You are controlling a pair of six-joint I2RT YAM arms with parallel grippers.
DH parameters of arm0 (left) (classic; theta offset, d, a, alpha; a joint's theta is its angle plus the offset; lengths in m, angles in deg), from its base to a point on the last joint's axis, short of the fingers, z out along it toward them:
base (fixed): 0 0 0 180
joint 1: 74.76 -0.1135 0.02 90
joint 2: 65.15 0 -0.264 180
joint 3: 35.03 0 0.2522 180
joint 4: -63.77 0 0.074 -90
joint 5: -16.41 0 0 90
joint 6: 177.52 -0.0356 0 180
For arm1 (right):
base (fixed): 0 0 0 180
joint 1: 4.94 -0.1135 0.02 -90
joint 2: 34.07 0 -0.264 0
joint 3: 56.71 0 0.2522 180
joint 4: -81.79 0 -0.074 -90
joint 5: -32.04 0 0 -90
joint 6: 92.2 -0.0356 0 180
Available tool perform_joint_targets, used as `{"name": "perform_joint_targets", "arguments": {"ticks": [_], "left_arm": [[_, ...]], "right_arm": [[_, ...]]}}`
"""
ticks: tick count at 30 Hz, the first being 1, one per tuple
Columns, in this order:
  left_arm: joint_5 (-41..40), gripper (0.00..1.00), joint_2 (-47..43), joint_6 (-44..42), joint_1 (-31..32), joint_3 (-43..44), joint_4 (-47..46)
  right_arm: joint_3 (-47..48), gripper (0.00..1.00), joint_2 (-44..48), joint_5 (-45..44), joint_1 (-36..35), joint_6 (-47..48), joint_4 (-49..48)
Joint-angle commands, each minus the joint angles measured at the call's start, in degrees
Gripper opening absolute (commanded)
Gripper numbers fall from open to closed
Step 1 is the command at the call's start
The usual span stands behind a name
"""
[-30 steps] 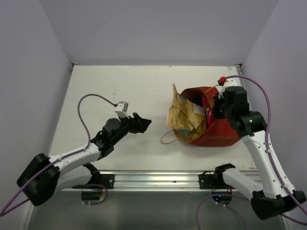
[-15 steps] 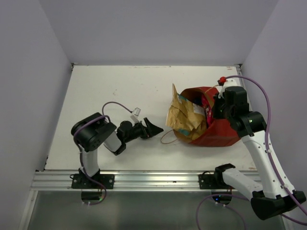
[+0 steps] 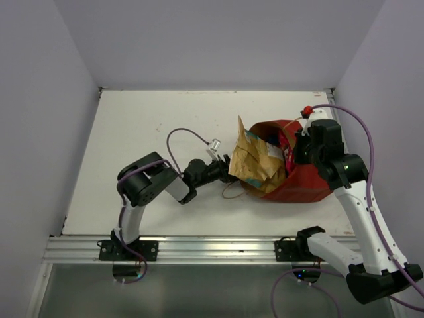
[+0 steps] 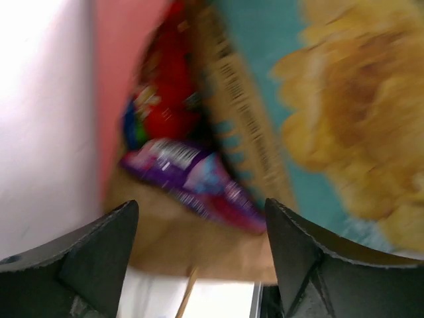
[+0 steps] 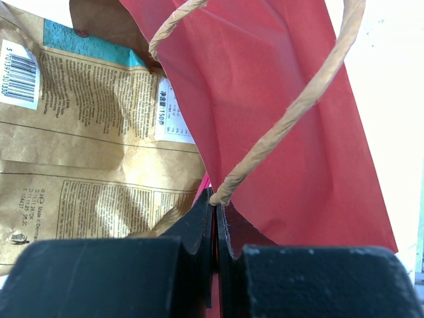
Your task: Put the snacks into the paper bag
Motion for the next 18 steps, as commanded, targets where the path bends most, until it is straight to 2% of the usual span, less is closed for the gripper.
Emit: {"name": "perform_joint_targets", "arguments": {"ticks": [1, 2, 4, 5, 10, 18], "left_arm": [[-2.09, 0.79, -2.07, -5.9, 1.5, 5.63, -2.5], [-2.35, 0.74, -2.25, -8.0, 1.85, 6.77, -0.1], [-4.28, 0.7, -2.95, -10.29, 2.56, 9.24, 4.73], [-5.25, 0.69, -3.3, -11.96, 2.73, 9.51, 7.89], [-9.38, 0.68, -6.98, -15.57, 2.74, 7.14, 11.42], [-11.59, 0.67, -11.83, -17.51, 2.3, 2.3, 12.57]], "right_arm": [[0.81, 0.0, 0.95, 0.25, -0.09, 0.29, -3.5], [0.9, 0.0, 0.95, 0.34, -0.09, 0.38, -3.5], [0.99, 0.0, 1.04, 0.43, -0.09, 0.47, -3.42], [0.99, 0.0, 1.3, 0.43, -0.18, 0.38, -3.42], [0.81, 0.0, 1.39, 0.43, -0.18, 0.38, -3.5], [0.81, 0.0, 1.13, 0.52, -0.27, 0.47, -3.42]]}}
